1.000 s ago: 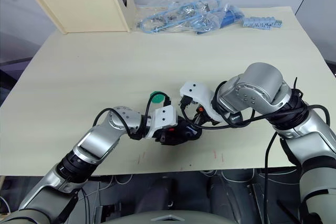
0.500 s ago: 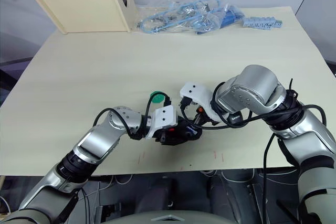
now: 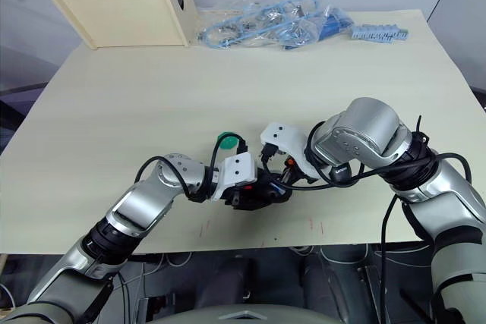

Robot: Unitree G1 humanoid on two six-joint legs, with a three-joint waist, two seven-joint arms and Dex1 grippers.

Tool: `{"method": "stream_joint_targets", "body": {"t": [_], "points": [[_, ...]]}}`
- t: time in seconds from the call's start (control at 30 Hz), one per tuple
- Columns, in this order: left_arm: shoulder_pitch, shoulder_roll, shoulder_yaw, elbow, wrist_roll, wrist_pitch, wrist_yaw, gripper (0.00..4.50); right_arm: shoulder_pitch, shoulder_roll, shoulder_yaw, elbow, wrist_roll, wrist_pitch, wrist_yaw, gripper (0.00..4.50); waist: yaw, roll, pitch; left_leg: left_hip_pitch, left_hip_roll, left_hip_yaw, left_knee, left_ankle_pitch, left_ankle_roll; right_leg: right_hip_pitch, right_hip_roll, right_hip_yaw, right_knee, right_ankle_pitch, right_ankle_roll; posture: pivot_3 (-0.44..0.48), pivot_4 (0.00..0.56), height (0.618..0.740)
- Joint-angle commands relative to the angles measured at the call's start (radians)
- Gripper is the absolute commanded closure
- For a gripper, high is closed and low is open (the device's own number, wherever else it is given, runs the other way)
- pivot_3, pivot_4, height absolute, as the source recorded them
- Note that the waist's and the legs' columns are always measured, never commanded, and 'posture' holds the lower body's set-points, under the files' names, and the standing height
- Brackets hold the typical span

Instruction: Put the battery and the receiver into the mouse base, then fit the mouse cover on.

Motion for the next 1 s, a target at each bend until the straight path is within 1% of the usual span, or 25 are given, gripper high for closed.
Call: {"method": "stream_joint_targets", "body": {"t": [0.03, 0.37, 0.7, 0.8, 1.0], "points": [[0.013, 0.001, -0.032, 0.004, 0.007, 0.009, -0.01, 1.54, -0.001, 0.001, 0.011, -0.019, -0.016, 0.005, 0.01, 4.5, 0.0, 0.0, 0.0, 0.0, 0.0, 0.0, 0.0, 0.0, 0.0, 0.0, 0.0, 0.0, 0.0, 0.0, 0.0, 0.0, 0.15, 0.74], [0.01, -0.005, -0.036, 0.009, 0.01, 0.006, -0.007, 1.54, -0.023, 0.035, 0.043, 0.007, -0.045, 0.005, 0.032, 4.5, -0.002, 0.001, -0.001, 0.001, 0.0, 0.0, 0.0, 0.0, 0.0, 0.001, 0.0, 0.0, 0.0, 0.0, 0.0, 0.0, 0.15, 0.74], [0.022, -0.01, -0.036, 0.009, 0.012, 0.001, 0.0, 1.54, -0.05, 0.057, 0.049, 0.058, -0.009, 0.005, 0.032, 4.5, -0.003, 0.001, -0.001, 0.002, 0.0, 0.0, 0.0, 0.0, 0.0, 0.001, 0.0, 0.0, 0.0, 0.0, 0.0, 0.0, 0.15, 0.74], [0.024, -0.011, -0.036, 0.01, 0.012, -0.001, 0.001, 1.54, -0.12, 0.053, 0.133, 0.084, 0.005, 0.005, 0.07, 4.5, -0.005, 0.003, -0.001, 0.002, 0.0, 0.0, 0.0, 0.0, 0.0, 0.001, 0.0, 0.0, 0.001, 0.0, 0.0, 0.0, 0.15, 0.74], [0.028, -0.012, -0.036, 0.01, 0.013, -0.003, 0.003, 1.54, -0.163, 0.049, 0.172, 0.096, 0.023, 0.005, 0.088, 4.5, -0.005, 0.003, -0.001, 0.002, 0.0, -0.001, -0.001, 0.0, 0.0, 0.001, 0.0, -0.001, 0.0, 0.0, 0.0, 0.0, 0.15, 0.74]]}}
